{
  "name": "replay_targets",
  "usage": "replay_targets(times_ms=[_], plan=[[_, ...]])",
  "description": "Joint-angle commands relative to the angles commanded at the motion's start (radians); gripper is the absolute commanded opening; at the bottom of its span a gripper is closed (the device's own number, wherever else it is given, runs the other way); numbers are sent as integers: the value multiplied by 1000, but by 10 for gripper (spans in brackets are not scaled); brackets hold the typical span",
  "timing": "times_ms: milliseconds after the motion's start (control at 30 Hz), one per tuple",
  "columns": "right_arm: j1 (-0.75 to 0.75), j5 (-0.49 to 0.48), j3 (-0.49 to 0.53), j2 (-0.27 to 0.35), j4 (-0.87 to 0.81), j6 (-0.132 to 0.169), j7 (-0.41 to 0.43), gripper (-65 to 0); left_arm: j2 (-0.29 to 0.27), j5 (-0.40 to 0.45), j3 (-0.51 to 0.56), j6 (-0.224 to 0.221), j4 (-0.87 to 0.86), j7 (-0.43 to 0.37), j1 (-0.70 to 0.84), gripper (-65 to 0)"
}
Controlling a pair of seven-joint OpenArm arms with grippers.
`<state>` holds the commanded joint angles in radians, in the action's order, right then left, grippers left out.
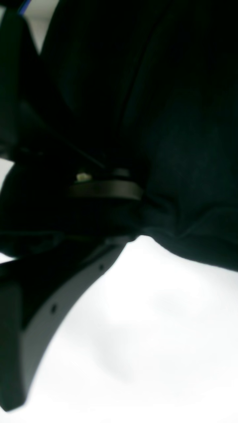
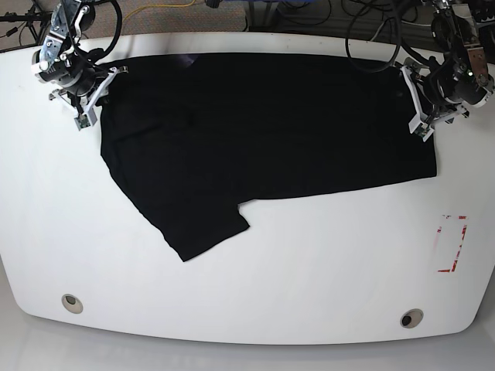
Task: Fold the T-shirt properly
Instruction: 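Drag the shirt edge with both grippers to straighten it, then move both grippers along the shirt edges and grasp them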
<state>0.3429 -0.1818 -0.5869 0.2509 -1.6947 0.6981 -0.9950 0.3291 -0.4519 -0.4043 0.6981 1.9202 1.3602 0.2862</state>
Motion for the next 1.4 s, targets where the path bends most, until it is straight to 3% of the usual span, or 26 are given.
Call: replay_targets(times_ms=[200, 267, 467, 600, 933, 1233, 1400], plan=[[5, 0, -2, 0, -23, 0, -2, -522, 0, -2, 0, 0, 0, 0, -3, -271], [8, 0, -2, -2, -63, 0, -5, -479, 0, -3, 0, 0, 0, 0, -5, -271], [3, 0, -3, -9, -178, 0, -44, -241, -5, -5, 3, 0, 25, 0, -25, -271], [-3, 0, -2, -9, -233, 0, -49, -157, -5, -5, 3, 0, 44, 2, -35, -271], [-184, -3, 3, -9, -187, 0, -51, -162, -9, -6, -29, 0, 58, 36, -146, -271], [-442, -2, 5, -20, 60, 0, -37, -162, -69, 5, -130, 0, 52, 32, -272, -271], [-557, -2, 12, -20, 215, 0, 40, -162, -74, 60, -141, 0, 51, 31, -334, -271]])
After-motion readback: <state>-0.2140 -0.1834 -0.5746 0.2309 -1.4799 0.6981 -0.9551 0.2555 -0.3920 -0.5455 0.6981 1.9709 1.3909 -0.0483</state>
